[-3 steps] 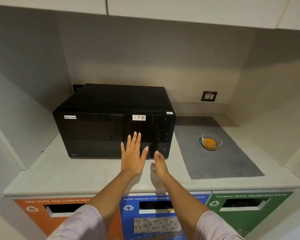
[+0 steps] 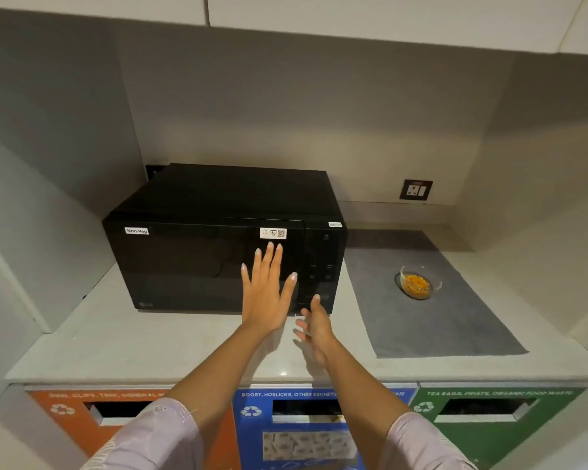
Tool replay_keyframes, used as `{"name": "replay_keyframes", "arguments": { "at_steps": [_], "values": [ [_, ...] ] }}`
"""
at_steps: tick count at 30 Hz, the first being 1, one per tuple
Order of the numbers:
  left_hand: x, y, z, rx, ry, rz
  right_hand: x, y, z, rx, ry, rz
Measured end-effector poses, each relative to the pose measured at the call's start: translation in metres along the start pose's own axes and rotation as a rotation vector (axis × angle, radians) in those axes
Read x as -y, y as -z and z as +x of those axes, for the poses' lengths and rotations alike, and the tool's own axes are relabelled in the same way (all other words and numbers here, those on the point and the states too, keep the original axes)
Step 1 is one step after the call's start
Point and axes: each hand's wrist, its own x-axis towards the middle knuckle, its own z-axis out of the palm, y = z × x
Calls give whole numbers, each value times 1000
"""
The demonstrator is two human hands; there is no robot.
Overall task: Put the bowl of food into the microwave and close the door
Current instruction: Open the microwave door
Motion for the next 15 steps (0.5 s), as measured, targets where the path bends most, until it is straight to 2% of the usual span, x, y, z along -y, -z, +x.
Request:
{"name": "replay_keyframes", "arguments": {
  "at_steps": [5,10,13,15],
  "values": [
    [-15,12,49,-101,-99,65,7,12,32,-6,-136,223],
    [-13,10,76,-128,-62,86,0,21,65,44,-221,400],
    [-6,5,78,-146,-67,134,2,19,73,93,-203,449],
    [-6,2,78,-165,-62,156,-10,19,88,106,-137,370]
  ]
}}
